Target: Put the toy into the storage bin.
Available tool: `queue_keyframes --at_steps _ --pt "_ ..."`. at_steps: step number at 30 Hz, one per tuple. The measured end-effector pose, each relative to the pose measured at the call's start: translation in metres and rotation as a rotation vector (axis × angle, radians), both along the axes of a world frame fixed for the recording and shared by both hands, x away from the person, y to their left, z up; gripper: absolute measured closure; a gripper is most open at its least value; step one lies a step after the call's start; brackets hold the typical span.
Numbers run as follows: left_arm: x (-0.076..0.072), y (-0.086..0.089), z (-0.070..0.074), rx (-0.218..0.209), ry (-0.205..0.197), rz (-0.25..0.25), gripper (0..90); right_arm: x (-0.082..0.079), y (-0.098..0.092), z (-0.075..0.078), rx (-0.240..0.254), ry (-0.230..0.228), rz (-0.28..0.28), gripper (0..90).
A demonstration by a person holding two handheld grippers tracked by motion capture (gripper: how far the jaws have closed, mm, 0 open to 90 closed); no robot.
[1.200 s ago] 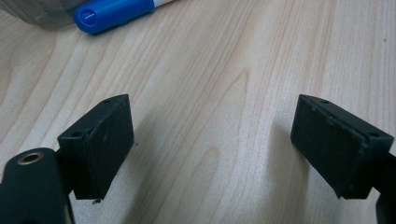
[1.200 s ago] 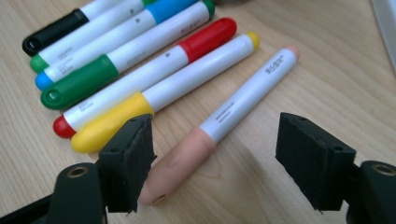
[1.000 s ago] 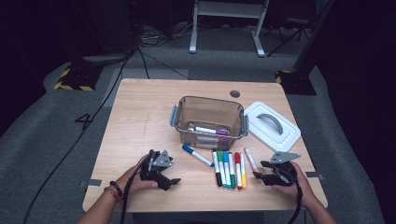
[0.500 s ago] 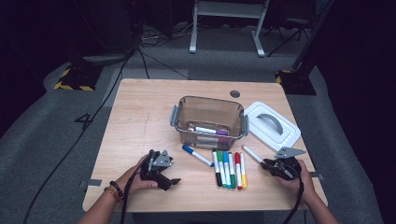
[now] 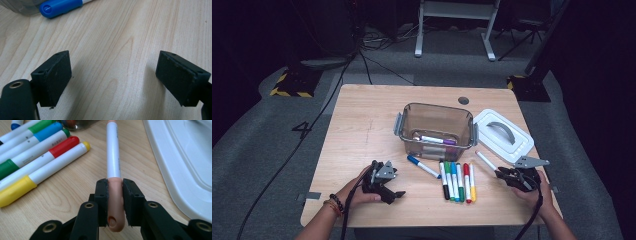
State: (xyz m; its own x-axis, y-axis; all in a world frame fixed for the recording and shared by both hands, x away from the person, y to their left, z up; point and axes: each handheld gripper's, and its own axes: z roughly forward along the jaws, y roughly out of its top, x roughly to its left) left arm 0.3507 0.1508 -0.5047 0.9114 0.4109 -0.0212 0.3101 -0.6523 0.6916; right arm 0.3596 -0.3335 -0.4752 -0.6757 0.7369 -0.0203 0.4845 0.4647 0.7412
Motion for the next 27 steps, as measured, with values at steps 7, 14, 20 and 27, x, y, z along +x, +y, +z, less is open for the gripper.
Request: queue_keyframes --at_steps 7,14,20,27 --pt "0.0 0.0 0.0 0.001 0.001 0.0 13.6 -0.003 -0.014 0.02 0.043 -0.078 -0.04 75.5" --pt "0.0 0.0 0.0 0.002 0.001 -0.001 13.6 0.0 -0.026 0.042 0.097 -0.133 -0.063 75.5" --pt "0.0 0.0 0.0 0.002 0.001 -0.001 13.6 0.008 -0.02 0.065 0.079 -0.181 -0.029 75.5" --pt "0.0 0.0 0.0 0.002 0.001 -0.001 13.6 0.025 -0.009 0.094 0.105 -0.229 0.006 75.5"
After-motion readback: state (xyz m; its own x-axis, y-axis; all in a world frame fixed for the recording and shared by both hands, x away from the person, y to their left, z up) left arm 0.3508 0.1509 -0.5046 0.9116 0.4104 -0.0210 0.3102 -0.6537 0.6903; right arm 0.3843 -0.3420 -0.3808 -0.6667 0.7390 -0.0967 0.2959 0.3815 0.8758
